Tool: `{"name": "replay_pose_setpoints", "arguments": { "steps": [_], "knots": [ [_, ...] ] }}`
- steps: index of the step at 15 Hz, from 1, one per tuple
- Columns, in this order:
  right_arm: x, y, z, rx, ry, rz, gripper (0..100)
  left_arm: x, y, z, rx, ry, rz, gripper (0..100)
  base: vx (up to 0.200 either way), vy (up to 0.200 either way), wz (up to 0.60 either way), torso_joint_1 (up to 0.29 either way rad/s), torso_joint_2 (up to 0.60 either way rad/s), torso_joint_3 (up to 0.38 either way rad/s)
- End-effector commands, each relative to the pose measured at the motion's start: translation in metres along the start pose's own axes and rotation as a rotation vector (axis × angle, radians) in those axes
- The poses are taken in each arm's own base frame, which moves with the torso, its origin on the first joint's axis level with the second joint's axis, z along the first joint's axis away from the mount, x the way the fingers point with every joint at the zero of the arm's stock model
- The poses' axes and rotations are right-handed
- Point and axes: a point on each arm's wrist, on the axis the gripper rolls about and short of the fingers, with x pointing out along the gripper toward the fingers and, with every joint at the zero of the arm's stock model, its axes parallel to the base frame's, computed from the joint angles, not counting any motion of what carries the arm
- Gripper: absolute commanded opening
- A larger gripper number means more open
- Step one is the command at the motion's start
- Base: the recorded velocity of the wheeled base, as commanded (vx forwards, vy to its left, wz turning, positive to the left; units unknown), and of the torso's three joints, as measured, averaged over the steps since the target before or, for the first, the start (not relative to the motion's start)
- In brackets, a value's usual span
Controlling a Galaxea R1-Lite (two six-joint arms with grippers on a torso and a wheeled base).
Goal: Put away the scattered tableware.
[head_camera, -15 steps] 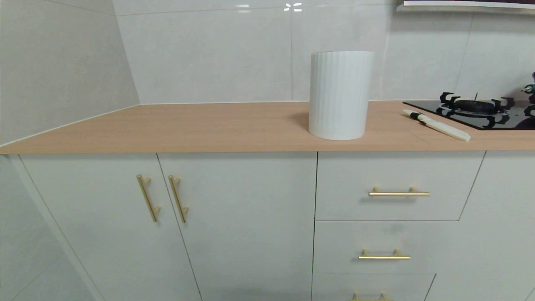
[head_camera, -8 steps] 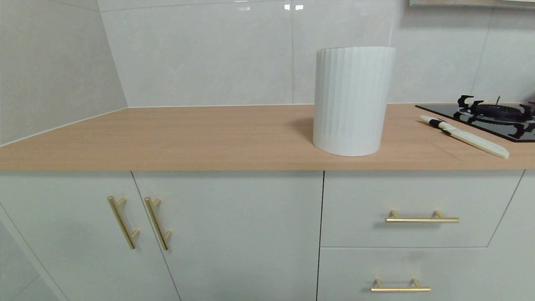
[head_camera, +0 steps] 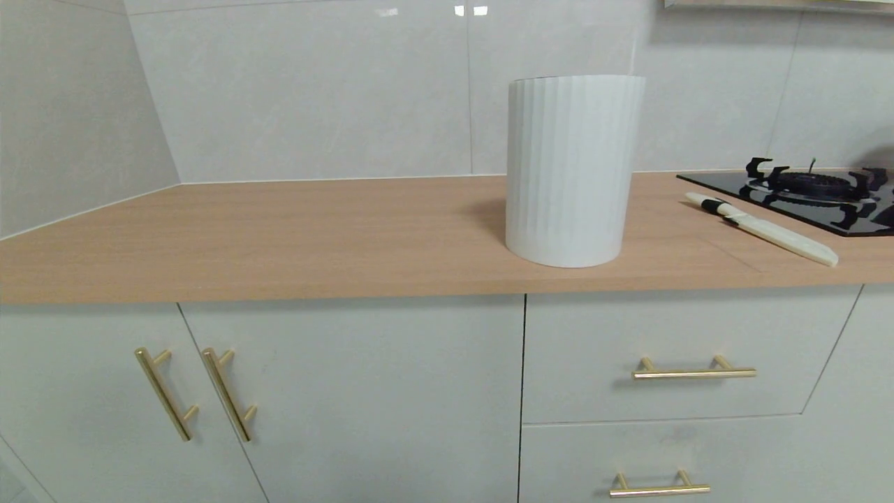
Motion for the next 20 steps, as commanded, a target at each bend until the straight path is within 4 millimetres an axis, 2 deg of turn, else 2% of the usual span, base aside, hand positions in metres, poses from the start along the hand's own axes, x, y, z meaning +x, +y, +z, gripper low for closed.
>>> {"name": "replay_pose_setpoints", "arguments": {
  "steps": [1,7,15,20],
  "knots": [
    [0.0001,0.0,0.0,0.0,0.002,0.001,100,0.0,0.0,0.0,0.0,0.0,0.0,100,0.0,0.0,0.0,0.0,0.0,0.0],
    [0.0001,0.0,0.0,0.0,0.002,0.003,100,0.0,0.0,0.0,0.001,0.0,0.0,100,0.0,0.0,0.0,0.0,0.0,0.0],
    [0.0001,0.0,0.0,0.0,0.002,0.001,100,0.0,0.0,0.0,0.001,0.0,0.0,100,0.0,-0.2,0.0,0.003,0.0,0.002],
    [0.0001,0.0,0.0,0.0,0.002,0.003,100,0.0,0.0,0.0,0.001,0.0,0.0,100,0.0,0.0,0.0,0.0,0.0,0.0]
  ]
}}
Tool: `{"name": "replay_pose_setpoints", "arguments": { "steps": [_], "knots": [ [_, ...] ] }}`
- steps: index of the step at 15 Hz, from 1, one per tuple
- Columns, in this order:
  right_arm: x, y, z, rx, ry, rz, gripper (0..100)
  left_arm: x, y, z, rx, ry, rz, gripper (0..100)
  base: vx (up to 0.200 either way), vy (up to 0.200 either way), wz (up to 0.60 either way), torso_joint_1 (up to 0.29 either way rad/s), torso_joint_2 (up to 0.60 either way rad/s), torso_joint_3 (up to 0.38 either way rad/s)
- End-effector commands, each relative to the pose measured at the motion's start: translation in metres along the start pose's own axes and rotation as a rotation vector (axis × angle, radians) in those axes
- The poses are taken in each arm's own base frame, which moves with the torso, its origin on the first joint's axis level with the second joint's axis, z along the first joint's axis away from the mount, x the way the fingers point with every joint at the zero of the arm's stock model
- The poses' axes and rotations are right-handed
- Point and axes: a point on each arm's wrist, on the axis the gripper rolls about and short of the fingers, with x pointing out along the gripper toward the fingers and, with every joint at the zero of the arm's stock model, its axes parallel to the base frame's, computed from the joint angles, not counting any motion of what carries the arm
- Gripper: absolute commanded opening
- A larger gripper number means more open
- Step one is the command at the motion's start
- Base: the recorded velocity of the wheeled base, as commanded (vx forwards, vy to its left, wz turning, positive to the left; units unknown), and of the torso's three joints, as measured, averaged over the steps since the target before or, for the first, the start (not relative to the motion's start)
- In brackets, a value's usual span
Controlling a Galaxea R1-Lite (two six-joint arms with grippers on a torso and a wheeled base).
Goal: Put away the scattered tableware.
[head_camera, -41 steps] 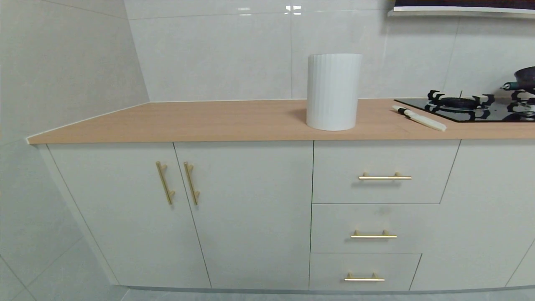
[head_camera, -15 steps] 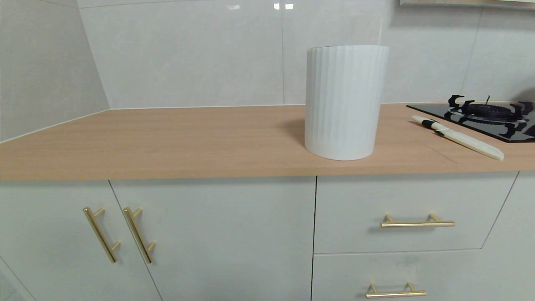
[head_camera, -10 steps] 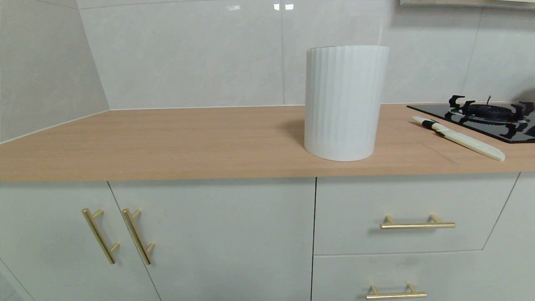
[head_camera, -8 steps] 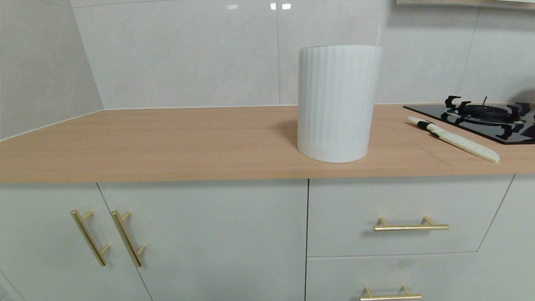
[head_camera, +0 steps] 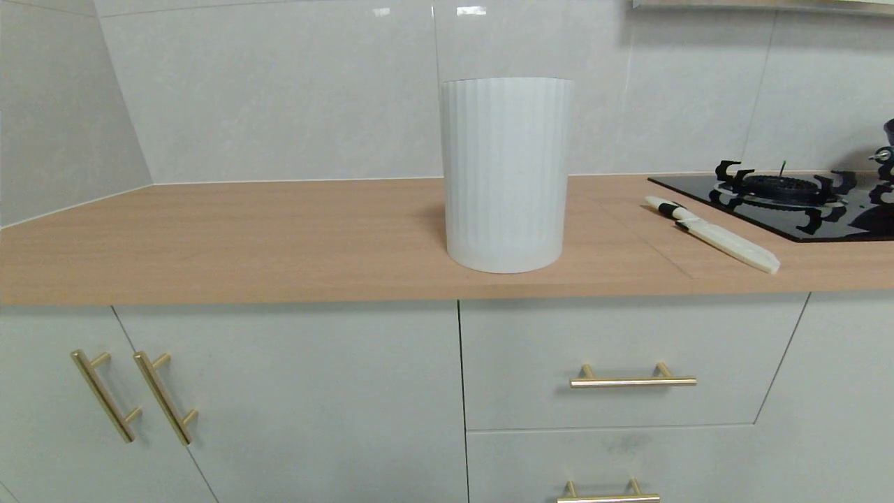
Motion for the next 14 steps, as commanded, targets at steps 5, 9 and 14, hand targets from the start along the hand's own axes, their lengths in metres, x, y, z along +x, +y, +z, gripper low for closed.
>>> {"name": "replay_pose_setpoints", "arguments": {
  "steps": [5,9,14],
  "knots": [
    [0.0001,0.0,0.0,0.0,0.002,0.001,100,0.0,0.0,0.0,-0.001,-0.001,0.001,100,0.0,0.0,0.0,0.0,0.0,0.0],
    [0.0001,0.0,0.0,0.0,0.002,0.001,100,0.0,0.0,0.0,0.0,-0.001,0.001,100,0.0,0.0,0.0,0.0,0.0,0.0],
    [0.0001,0.0,0.0,0.0,0.002,0.001,100,0.0,0.0,0.0,-0.001,-0.001,0.001,100,0.0,0.0,0.0,0.008,-0.03,-0.025]
  ]
}}
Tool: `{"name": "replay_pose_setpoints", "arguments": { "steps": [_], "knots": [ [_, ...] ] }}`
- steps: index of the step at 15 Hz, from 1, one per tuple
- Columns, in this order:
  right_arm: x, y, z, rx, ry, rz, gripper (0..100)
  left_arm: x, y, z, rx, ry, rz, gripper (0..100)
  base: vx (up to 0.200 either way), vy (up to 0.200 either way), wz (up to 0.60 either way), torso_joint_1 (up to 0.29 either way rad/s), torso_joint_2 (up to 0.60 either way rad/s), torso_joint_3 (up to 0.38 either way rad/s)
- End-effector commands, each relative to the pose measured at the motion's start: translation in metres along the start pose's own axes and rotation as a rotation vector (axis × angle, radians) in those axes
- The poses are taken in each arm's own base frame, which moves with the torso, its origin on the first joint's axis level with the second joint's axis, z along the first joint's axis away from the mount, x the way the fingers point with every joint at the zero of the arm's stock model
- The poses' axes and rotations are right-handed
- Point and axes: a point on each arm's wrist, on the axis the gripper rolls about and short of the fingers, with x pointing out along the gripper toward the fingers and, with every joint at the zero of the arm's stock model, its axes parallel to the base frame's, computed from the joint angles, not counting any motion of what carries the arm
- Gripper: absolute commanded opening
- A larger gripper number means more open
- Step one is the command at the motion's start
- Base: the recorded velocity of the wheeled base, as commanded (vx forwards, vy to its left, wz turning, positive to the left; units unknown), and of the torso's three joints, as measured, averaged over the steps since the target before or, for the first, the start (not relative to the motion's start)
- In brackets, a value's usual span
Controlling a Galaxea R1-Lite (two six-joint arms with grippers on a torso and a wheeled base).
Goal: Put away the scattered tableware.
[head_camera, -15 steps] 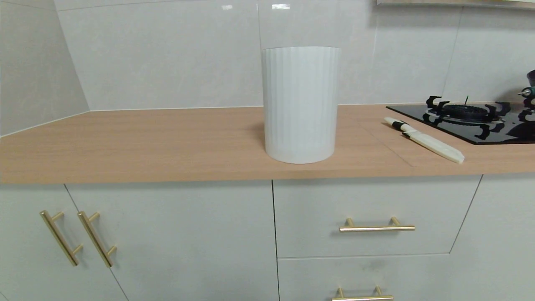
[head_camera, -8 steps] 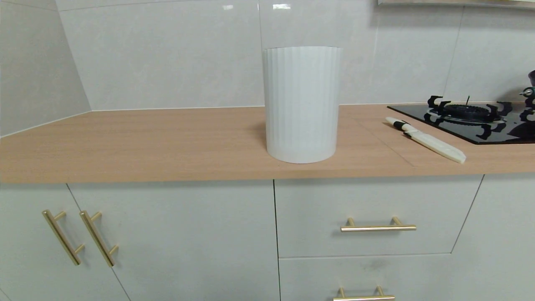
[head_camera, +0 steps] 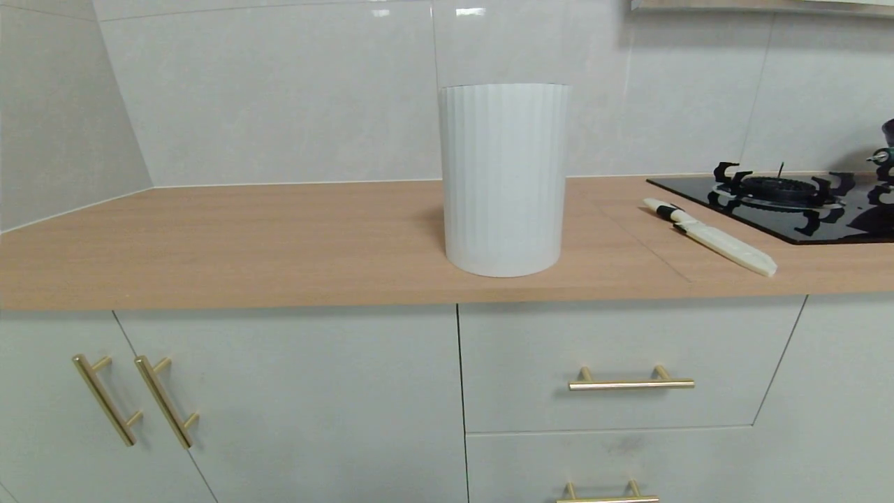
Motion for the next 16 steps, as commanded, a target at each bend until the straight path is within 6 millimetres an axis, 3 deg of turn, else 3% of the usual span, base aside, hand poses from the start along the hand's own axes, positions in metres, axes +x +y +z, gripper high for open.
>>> {"name": "replay_pose_setpoints", "arguments": {
  "steps": [1,16],
  "knots": [
    [0.0001,0.0,0.0,0.0,0.002,0.0,100,0.0,0.0,0.0,0.0,-0.001,0.0,100,0.0,0.0,0.0,0.08,-0.29,-0.227],
    [0.0001,0.0,0.0,0.0,0.002,0.0,100,0.0,0.0,0.0,0.001,-0.001,0.0,100,0.0,0.0,0.0,0.168,-0.45,-0.283]
  ]
}}
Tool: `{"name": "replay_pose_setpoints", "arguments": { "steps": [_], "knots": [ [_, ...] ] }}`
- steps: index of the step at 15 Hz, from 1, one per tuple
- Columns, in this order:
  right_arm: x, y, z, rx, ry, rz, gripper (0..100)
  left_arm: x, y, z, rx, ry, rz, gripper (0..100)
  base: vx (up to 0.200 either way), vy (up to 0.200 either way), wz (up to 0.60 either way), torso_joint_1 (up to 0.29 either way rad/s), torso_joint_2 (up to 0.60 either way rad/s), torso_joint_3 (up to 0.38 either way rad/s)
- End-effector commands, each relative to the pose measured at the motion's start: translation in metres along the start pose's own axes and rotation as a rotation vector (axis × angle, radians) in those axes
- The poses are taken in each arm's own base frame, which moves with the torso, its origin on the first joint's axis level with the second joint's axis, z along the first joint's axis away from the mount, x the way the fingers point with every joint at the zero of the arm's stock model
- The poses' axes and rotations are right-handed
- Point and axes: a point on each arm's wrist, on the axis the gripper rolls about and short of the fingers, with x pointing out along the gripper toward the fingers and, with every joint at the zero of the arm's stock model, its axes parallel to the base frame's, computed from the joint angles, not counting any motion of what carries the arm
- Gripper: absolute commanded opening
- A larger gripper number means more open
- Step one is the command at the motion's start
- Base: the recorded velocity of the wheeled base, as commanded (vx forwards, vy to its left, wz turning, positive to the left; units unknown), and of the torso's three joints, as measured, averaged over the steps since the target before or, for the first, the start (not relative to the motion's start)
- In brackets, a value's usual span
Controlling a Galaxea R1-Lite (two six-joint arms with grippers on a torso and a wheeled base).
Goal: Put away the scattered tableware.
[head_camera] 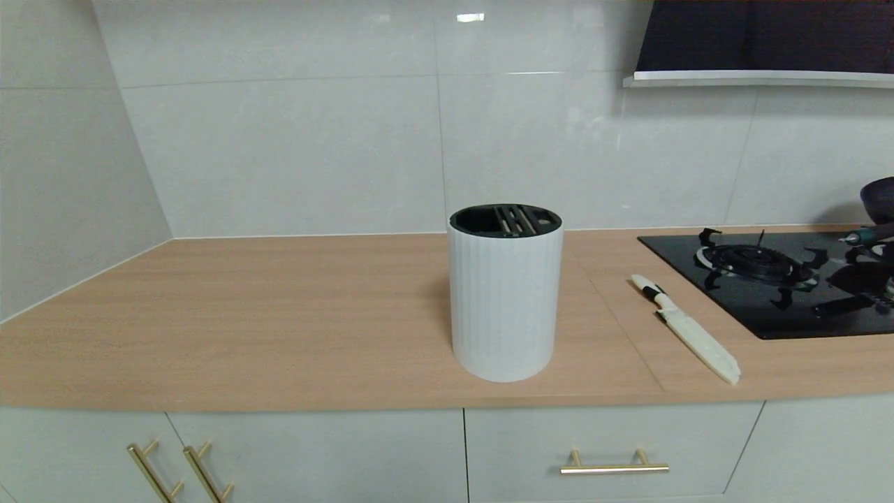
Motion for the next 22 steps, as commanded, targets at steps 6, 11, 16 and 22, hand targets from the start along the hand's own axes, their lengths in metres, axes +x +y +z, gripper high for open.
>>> {"name": "replay_pose_setpoints", "arguments": {
  "steps": [6,11,16,22],
  "knots": [
    [0.0001,0.0,0.0,0.0,0.002,0.0,100,0.0,0.0,0.0,0.002,0.0,0.0,100,0.0,0.0,0.0,0.227,-0.51,-0.282],
    [0.0001,0.0,0.0,0.0,0.002,0.0,100,0.0,0.0,0.0,0.0,0.0,0.0,100,0.0,0.0,0.0,0.25,-0.55,-0.291],
    [0.0001,0.0,0.0,0.0,0.002,0.0,100,0.0,0.0,0.0,0.0,0.0,0.0,100,0.0,0.0,0.0,0.277,-0.59,-0.308],
    [0.0001,0.0,0.0,0.0,0.002,0.0,100,0.0,0.0,0.0,0.0,0.0,0.0,100,0.0,0.0,0.0,0.176,-0.36,-0.189]
  ]
}}
